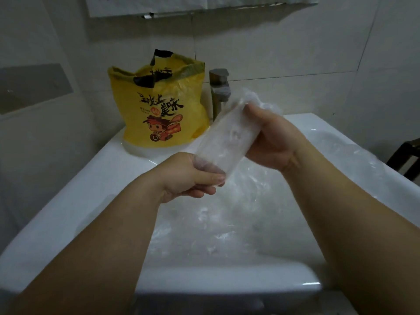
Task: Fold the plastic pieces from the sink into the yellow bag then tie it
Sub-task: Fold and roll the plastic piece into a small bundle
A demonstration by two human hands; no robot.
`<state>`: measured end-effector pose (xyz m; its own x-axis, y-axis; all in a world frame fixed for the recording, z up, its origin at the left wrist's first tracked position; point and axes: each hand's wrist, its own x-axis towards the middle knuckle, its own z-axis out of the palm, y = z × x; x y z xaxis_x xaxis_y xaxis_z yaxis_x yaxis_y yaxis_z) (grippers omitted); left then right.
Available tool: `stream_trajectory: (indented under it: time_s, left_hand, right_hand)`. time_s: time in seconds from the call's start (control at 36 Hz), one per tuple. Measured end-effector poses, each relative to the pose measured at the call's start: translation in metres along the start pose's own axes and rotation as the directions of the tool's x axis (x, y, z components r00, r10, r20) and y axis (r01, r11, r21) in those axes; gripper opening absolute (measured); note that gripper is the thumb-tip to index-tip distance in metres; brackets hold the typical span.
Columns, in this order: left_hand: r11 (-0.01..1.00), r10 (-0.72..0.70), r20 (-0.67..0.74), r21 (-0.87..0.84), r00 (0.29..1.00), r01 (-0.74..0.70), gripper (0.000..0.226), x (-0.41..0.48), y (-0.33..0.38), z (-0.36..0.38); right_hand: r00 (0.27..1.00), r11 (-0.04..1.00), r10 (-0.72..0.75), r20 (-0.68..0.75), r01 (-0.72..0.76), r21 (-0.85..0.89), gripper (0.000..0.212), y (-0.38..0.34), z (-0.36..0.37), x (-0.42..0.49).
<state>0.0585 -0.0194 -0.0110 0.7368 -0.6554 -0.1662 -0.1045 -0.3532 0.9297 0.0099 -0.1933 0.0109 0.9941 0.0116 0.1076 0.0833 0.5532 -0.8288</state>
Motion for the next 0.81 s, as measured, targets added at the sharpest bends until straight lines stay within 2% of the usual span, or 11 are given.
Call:
stream_trajectory:
  time_s: [0.11,0.19,0.22,0.28,0.33,0.39,0.5,0.58,0.69,0.72,0.81]
  left_hand:
    - [0.995,-0.011,0.031,0.098,0.999,0.008,0.012,0.0,-0.004,-0.003]
    - [0.985,0.031,0.056,0.167,0.998,-0.039,0.037,-0.002,0.0,-0.007]
    - [0.99,0.055,0.06,0.124,0.997,-0.062,0.045,-0.003,0.002,-0.009]
    - [0.992,0.115,0.049,-0.047,0.992,-0.113,0.045,-0.002,0.005,-0.011]
    - [0.98,0.155,-0.018,-0.123,0.988,-0.156,0.03,-0.001,0.005,-0.01]
    - [0.977,0.173,-0.133,-0.104,0.976,-0.188,0.016,0.002,0.003,-0.009]
    - [0.925,0.117,-0.271,-0.32,0.955,-0.204,0.018,0.008,0.003,-0.016]
    - [0.88,0.063,-0.234,-0.444,0.97,-0.165,0.032,0.008,0.005,-0.023]
    - [0.864,0.072,-0.022,-0.498,0.997,-0.073,0.048,0.003,0.005,-0.023]
    - [0.87,0.067,-0.013,-0.489,0.998,-0.064,0.047,0.003,0.005,-0.021]
    - [0.873,-0.009,-0.142,-0.484,0.99,-0.061,0.039,0.01,0.002,-0.023]
  right_hand:
    - [0.998,0.999,0.032,-0.05,-0.033,-0.02,0.038,0.0,-0.005,-0.004]
    - [0.996,0.978,0.063,-0.056,-0.073,-0.195,0.044,0.005,-0.002,-0.007]
    - [0.995,0.961,0.083,-0.052,-0.093,-0.259,0.049,0.007,0.0,-0.007]
    - [0.991,0.929,0.132,-0.034,-0.136,-0.345,0.054,0.012,0.003,-0.009]
    - [0.985,0.909,0.17,-0.009,-0.161,-0.384,0.05,0.016,0.004,-0.009]
    - [0.985,0.9,0.174,-0.001,-0.159,-0.405,0.047,0.019,0.006,-0.008]
    - [0.98,0.893,0.031,-0.195,-0.115,-0.435,0.021,0.017,0.003,-0.004]
    - [0.969,0.916,-0.026,-0.246,-0.075,-0.395,0.02,0.015,0.003,-0.004]
    - [0.972,0.915,-0.015,-0.235,-0.082,-0.395,0.028,0.017,0.011,-0.008]
    - [0.976,0.917,-0.014,-0.216,-0.074,-0.392,0.032,0.018,0.013,-0.008]
    - [0.985,0.946,-0.05,-0.163,-0.005,-0.323,0.048,0.018,0.018,-0.009]
